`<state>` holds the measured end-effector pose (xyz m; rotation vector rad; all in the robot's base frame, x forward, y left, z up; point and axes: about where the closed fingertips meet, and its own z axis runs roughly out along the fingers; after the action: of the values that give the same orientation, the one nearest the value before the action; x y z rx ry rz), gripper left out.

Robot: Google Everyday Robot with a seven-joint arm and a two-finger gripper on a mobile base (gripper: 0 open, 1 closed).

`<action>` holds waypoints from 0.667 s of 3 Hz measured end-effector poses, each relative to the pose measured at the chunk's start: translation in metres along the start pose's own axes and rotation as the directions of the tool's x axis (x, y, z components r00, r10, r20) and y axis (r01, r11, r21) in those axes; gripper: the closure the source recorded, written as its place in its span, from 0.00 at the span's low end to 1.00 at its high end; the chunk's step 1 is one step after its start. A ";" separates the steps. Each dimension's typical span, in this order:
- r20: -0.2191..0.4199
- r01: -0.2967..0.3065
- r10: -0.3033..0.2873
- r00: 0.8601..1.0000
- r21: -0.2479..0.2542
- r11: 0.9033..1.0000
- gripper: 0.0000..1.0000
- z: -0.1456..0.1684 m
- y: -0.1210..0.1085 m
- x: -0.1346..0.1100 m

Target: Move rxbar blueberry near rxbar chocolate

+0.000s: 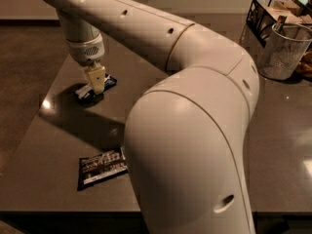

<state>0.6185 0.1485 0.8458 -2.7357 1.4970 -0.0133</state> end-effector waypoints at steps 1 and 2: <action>0.000 0.000 0.000 1.000 0.000 1.000 1.00 -0.002 0.000 0.000; -0.001 -0.064 0.064 0.998 0.005 0.998 1.00 -0.011 0.018 0.021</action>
Offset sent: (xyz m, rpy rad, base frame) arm -0.0301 -0.1026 0.0311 -0.0744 0.0548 -0.1815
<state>0.6143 0.1203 0.8566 -2.6834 1.5812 -0.0173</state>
